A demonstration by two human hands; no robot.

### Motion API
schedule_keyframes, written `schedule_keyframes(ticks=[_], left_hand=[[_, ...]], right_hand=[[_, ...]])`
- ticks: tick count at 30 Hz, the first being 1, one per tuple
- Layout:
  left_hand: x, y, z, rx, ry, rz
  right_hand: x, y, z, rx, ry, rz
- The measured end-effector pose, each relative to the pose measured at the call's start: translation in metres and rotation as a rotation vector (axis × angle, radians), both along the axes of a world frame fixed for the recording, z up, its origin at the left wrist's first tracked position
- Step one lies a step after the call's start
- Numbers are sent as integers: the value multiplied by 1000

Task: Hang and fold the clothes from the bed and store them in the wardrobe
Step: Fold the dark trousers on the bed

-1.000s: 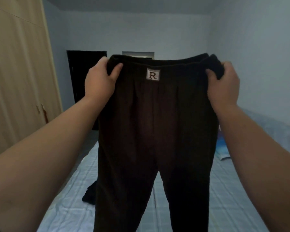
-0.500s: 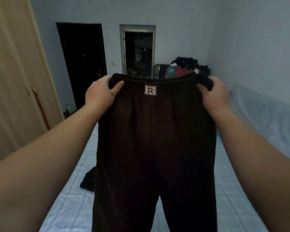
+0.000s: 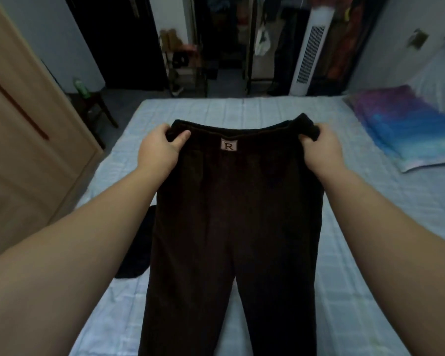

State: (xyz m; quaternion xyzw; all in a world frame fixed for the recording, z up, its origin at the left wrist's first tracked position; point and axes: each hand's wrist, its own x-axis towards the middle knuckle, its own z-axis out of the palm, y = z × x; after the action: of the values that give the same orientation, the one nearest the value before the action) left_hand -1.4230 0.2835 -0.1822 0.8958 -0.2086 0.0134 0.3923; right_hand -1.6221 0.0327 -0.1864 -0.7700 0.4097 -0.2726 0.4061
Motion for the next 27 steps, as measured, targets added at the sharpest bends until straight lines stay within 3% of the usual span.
schedule_keyframes(ticks=[3,6,10,15,22,27], left_hand=[[20,-27,-53,32,168,-17],[25,-36,-94,-8,476,-51],[21,-27,-110,-40,759,-113],[-11,-11,-87,-84,703,-166],[-123,60,-20,-500,809,-258],[-214,133,22,-532,702,-383]], right_hand=[[28,-22,-53,127,6,16],[40,-31,-100,291,18,32],[35,-16,-116,462,22,67],[11,20,-89,778,-135,113],[-71,133,-28,552,-331,16],[-133,267,14,447,-450,30]])
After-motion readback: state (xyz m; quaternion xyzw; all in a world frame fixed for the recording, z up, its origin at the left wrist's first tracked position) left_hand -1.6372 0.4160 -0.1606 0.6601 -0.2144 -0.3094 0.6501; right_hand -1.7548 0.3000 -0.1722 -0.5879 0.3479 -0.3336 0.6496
